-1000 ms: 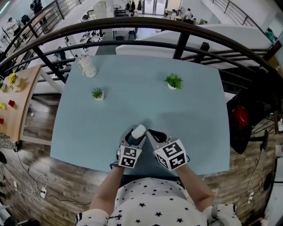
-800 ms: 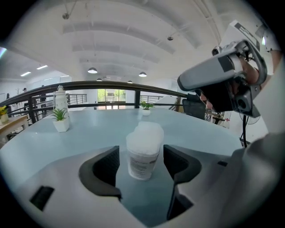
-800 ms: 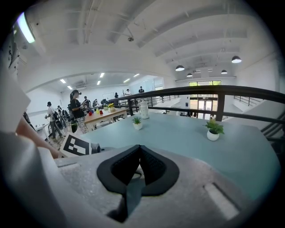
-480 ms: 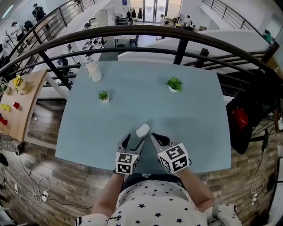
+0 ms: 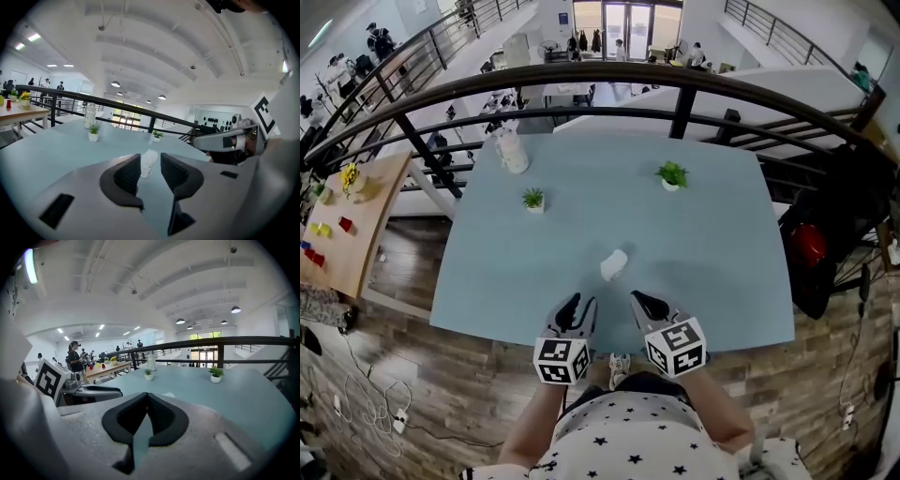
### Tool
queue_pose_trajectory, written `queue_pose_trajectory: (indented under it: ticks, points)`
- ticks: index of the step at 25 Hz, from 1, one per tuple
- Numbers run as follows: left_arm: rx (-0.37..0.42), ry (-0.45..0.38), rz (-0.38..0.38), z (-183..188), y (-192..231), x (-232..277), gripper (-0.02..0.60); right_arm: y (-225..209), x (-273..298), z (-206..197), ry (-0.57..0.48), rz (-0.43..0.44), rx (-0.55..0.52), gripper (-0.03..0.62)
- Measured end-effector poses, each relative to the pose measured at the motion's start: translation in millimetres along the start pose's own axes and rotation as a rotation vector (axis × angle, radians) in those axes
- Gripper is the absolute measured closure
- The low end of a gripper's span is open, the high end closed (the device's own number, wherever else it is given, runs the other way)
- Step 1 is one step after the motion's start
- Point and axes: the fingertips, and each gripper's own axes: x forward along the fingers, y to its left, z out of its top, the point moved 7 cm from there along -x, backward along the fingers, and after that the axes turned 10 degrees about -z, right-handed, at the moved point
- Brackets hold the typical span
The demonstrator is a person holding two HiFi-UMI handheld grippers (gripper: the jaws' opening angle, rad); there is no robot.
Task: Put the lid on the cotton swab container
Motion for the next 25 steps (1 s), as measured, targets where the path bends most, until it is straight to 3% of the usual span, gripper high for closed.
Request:
queue_pose_trajectory:
  ticks: [3,6,25]
  points:
    - [0.004,-0.009,0.029,-1,-8,-25,0.532,15,-18,-10,-0.027,-0.008,0.01,0.588]
    - [0.003,-0.018,0.018,-5,-17,-51,0.552,32,-35,-20,-0.043,-0.016,0.02,0.588]
    - [-0.009,-0.007,-0.009,-59,-67,-187,0.578,130,-136,-84,-0.084,0.006,0.038,0.588]
